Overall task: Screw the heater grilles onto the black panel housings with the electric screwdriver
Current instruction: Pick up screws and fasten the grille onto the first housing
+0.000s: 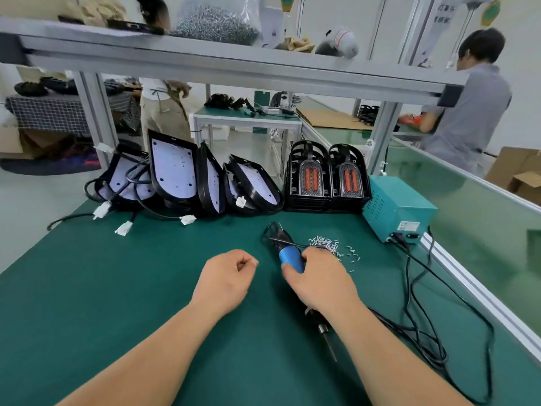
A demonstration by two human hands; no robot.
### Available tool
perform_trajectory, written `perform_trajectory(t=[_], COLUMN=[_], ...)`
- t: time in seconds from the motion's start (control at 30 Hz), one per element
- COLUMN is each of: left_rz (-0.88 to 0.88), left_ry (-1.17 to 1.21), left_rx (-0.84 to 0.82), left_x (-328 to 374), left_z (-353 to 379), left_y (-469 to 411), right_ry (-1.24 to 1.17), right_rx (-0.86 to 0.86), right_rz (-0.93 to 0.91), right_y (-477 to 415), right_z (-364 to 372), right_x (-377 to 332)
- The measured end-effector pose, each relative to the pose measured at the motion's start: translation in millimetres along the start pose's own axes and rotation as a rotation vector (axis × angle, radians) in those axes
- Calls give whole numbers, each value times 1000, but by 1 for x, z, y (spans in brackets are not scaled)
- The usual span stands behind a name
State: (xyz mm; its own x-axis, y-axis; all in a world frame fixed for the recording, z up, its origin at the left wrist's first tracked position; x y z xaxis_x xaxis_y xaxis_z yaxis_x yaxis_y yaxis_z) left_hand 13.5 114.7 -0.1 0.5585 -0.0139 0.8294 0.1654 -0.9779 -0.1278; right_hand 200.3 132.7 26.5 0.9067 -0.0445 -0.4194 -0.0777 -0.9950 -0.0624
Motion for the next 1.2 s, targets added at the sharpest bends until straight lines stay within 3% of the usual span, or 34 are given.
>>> perform_trajectory(t=[0.07, 0.13, 0.27, 0.5, 0.7, 0.93, 1.2], left_rz=[13, 26, 47, -17, -100, -137, -180], left_ry=[-22, -35, 3, 200, 350, 548, 1006], left_rx=[5, 11, 19, 58, 123, 149, -20], left_x=[-1, -3, -3, 2, -1, -4, 30], left_z=[5, 6, 5, -3, -7, -14, -37], left_y=[-7, -8, -5, 3, 4, -2, -44], right_ry=[144, 56, -334, -367, -312, -438, -518], right_rx=[111, 161, 40, -147, -125, 73, 241], right_rz=[-20, -56, -134, -142, -119, -55, -242], right_y=[-3, -15, -60, -115, -133, -147, -111], right_z=[-14, -29, -32, 14, 36, 26, -16], right_x=[-8, -21, -56, -94, -100, -95, -86])
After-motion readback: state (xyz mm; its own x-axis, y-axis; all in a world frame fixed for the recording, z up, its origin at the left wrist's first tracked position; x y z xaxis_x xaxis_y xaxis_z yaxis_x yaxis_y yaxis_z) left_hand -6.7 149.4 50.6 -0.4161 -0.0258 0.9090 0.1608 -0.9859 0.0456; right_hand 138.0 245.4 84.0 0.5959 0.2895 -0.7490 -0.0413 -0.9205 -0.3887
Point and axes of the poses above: each hand's wrist, its own y-axis away from the middle knuckle, its own z-axis out of the palm, x = y × z, the point moved 5 cm from there along -y, towards the middle knuckle, and after that the axes turned 6 degrees about z, right-handed, at the moved point
